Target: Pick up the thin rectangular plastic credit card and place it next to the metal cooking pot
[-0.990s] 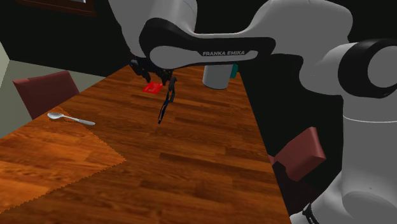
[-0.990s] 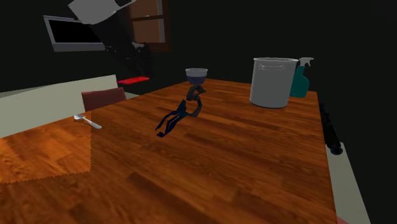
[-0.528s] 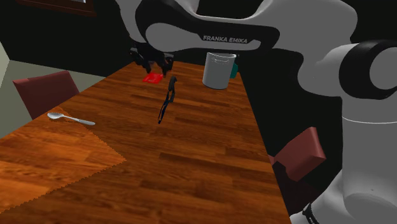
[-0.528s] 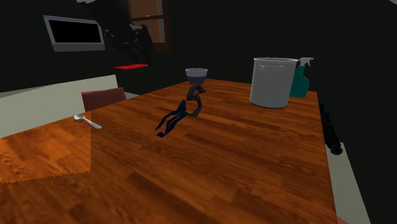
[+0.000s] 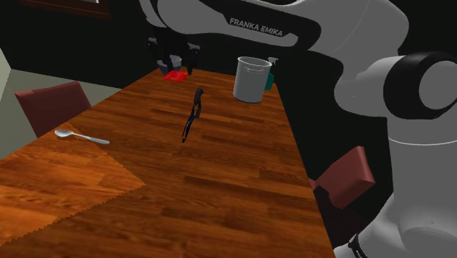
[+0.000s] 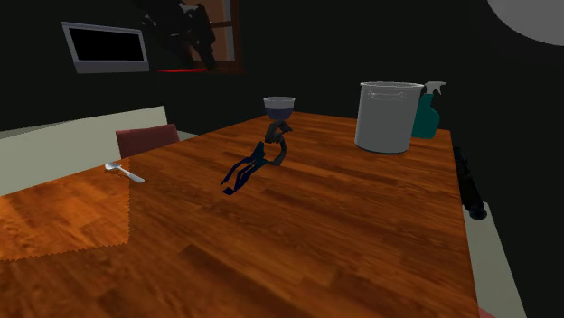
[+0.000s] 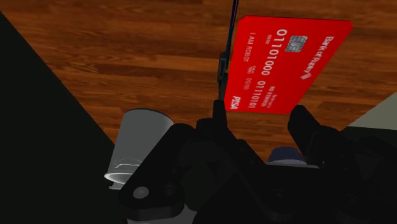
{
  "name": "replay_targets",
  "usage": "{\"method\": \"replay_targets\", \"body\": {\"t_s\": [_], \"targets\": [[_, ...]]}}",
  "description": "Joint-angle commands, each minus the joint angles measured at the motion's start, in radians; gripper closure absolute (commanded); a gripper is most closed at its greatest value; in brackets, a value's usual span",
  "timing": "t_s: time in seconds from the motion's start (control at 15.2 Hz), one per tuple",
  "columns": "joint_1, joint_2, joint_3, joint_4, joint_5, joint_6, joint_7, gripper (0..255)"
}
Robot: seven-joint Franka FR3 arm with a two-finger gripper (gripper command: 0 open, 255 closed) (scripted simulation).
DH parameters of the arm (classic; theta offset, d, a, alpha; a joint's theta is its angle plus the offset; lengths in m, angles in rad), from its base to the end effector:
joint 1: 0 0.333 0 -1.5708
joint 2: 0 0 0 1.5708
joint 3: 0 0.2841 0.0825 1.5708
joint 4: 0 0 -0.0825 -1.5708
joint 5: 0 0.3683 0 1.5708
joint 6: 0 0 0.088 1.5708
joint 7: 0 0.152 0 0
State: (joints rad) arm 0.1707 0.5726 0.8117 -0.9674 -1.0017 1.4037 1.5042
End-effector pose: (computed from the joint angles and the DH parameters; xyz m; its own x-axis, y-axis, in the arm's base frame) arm 0.5752 0.3262 0.5540 0.5920 -0.5888 0.5503 -0.7076 -0.7066 0.0052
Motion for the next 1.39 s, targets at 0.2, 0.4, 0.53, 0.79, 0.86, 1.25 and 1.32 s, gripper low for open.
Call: {"method": "replay_targets", "body": {"t_s": [0.2,0.4,0.53,0.79,0.86,1.25,1.32], "targets": [[-0.160,-0.088,0.023,-0.133,0.062,0.085,-0.042,255],[-0.268,-0.142,0.031,-0.214,0.104,0.152,-0.081,255],[-0.333,-0.171,0.033,-0.256,0.129,0.194,-0.112,255],[-0.446,-0.214,0.029,-0.316,0.172,0.272,-0.179,255],[-0.471,-0.222,0.026,-0.327,0.181,0.289,-0.197,255],[-0.597,-0.241,0.002,-0.356,0.223,0.380,-0.308,255],[-0.614,-0.239,-0.002,-0.355,0.227,0.393,-0.327,255]]}}
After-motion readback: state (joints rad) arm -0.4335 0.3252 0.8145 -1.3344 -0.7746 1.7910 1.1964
